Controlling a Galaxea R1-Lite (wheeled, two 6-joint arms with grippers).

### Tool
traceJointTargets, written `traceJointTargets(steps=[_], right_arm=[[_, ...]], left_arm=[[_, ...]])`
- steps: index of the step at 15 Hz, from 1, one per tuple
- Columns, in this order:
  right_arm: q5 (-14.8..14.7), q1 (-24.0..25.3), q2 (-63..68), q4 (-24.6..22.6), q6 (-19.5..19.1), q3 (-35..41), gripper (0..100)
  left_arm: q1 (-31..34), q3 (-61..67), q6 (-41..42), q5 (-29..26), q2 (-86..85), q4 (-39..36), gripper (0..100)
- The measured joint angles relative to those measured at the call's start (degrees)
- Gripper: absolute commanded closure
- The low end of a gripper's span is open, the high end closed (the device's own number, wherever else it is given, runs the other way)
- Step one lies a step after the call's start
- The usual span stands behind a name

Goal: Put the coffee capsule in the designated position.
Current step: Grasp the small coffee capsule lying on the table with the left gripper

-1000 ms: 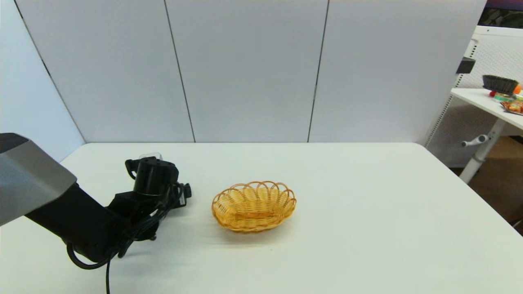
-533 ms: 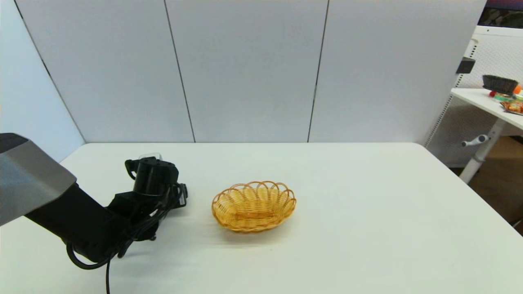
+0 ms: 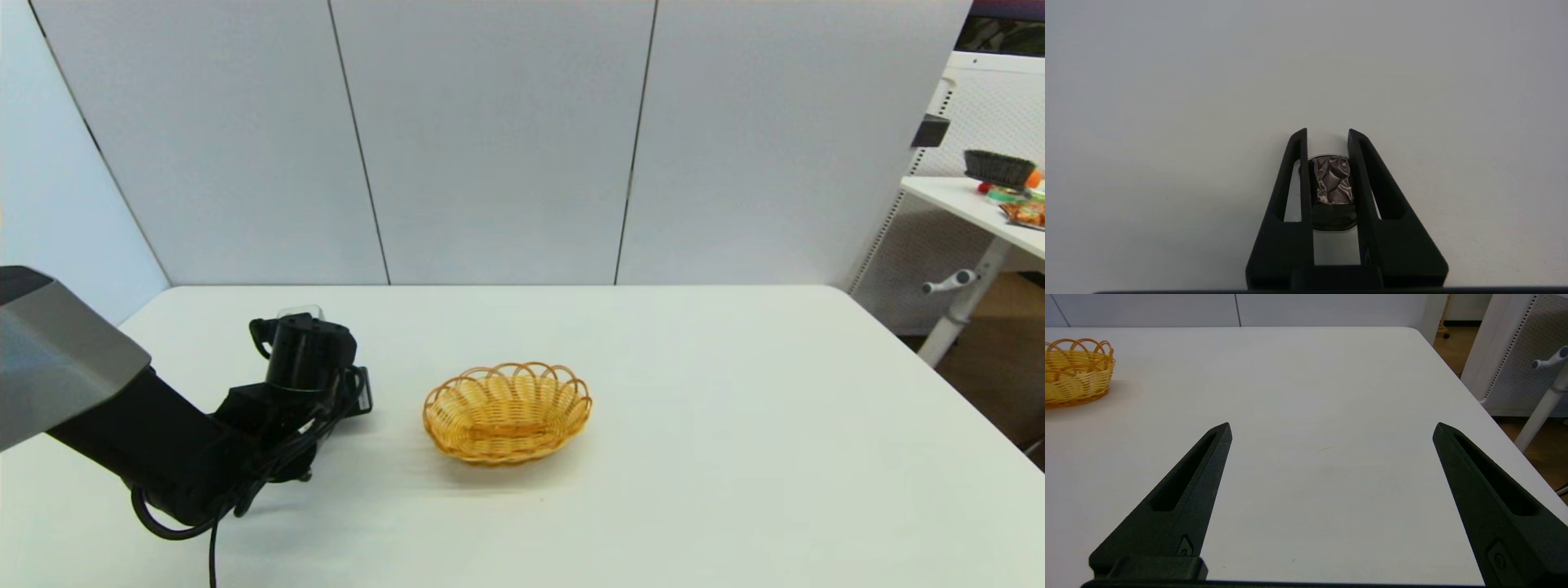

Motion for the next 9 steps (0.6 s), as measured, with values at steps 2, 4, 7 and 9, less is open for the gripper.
traceJointTargets(steps=[2, 4, 7, 9], right_arm=[[0.0, 0.0, 0.0, 0.0, 0.0, 0.0, 0], [0.0, 0.0, 0.0, 0.0, 0.0, 0.0, 0], [0.0, 0.0, 0.0, 0.0, 0.0, 0.0, 0], [0.0, 0.0, 0.0, 0.0, 0.0, 0.0, 0]], left_arm=[[-0.1, 0.0, 0.0, 0.0, -0.2, 0.1, 100], [-0.1, 0.1, 0.0, 0.0, -0.6, 0.3, 100], [-0.2, 0.1, 0.3, 0.0, -2.0, 0.5, 100], [-0.7, 0.1, 0.8, -0.1, -4.0, 0.8, 100]])
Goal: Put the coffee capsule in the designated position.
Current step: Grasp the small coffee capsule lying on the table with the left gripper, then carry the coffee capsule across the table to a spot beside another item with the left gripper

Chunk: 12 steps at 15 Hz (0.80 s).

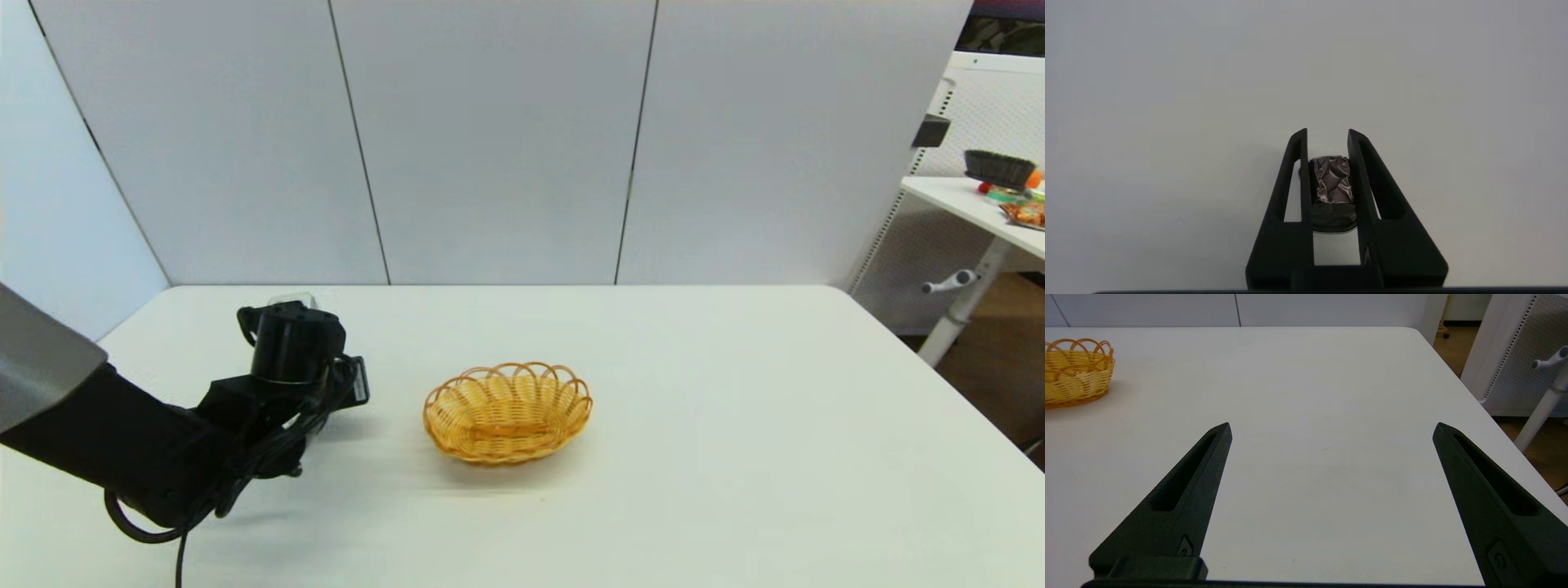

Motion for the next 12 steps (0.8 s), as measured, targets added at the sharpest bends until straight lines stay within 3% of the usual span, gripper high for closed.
traceJointTargets(steps=[6, 12], right_arm=[[0.0, 0.0, 0.0, 0.0, 0.0, 0.0, 0], [0.0, 0.0, 0.0, 0.0, 0.0, 0.0, 0]], left_arm=[[-5.4, -0.3, 6.1, -0.1, -13.4, 5.2, 100], [-20.6, -7.0, 17.1, -1.9, -21.5, 9.8, 100]])
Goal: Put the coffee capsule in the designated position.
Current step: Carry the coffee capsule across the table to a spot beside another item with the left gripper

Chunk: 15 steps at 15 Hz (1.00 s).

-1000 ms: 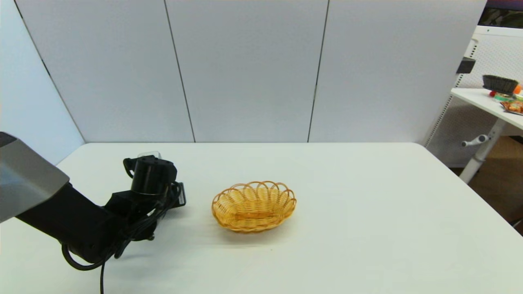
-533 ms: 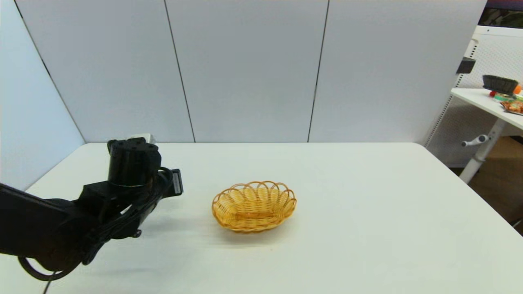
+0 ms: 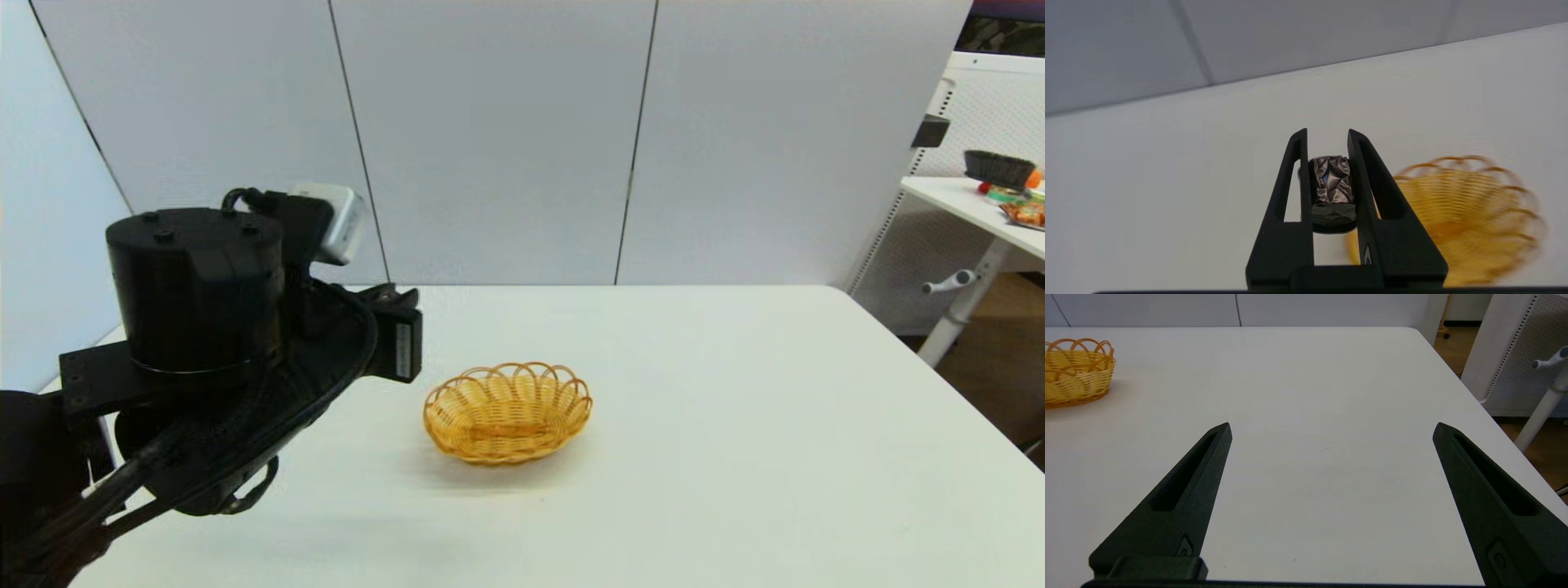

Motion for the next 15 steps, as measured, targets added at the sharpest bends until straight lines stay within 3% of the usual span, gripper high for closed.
traceJointTargets(steps=[5, 12, 15], right_arm=[[0.0, 0.0, 0.0, 0.0, 0.0, 0.0, 0], [0.0, 0.0, 0.0, -0.1, 0.0, 0.0, 0], [0.0, 0.0, 0.0, 0.0, 0.0, 0.0, 0]], left_arm=[[-6.2, -9.6, 5.9, -13.5, 6.1, 0.2, 100], [-13.2, -24.9, 5.9, -21.6, 24.6, 0.2, 100], [-14.3, -32.1, 5.6, -28.3, 32.6, 0.1, 100]])
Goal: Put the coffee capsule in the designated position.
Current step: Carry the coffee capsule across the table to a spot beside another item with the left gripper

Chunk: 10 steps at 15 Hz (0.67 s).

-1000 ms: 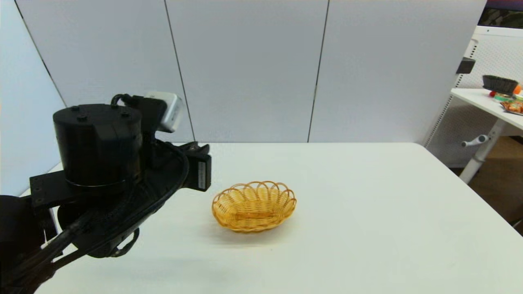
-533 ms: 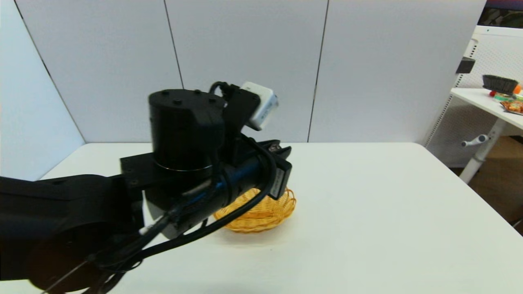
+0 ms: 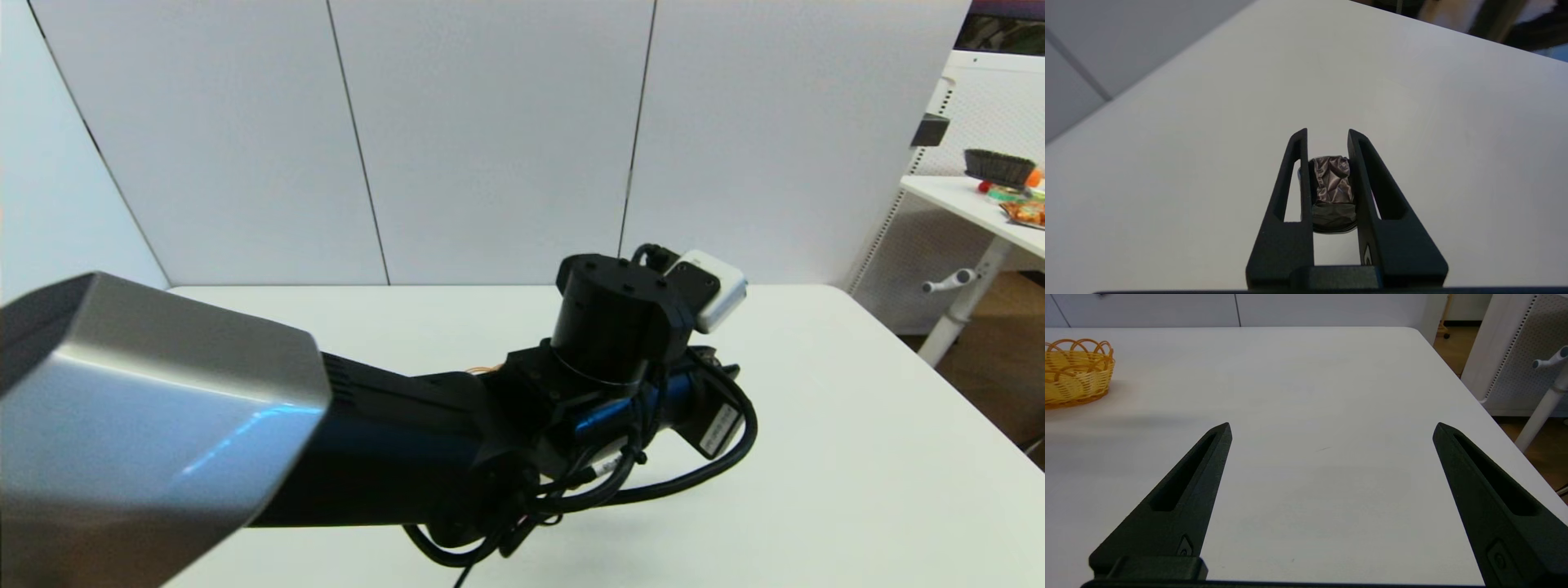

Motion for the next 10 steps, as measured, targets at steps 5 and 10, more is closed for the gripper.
traceJointTargets(steps=[5, 10], right_arm=[[0.0, 0.0, 0.0, 0.1, 0.0, 0.0, 0], [0.0, 0.0, 0.0, 0.1, 0.0, 0.0, 0]], left_arm=[[1.1, -2.1, -0.2, -1.1, 5.8, 1.0, 100], [3.7, -2.8, 0.8, -1.0, 5.6, 4.4, 100]])
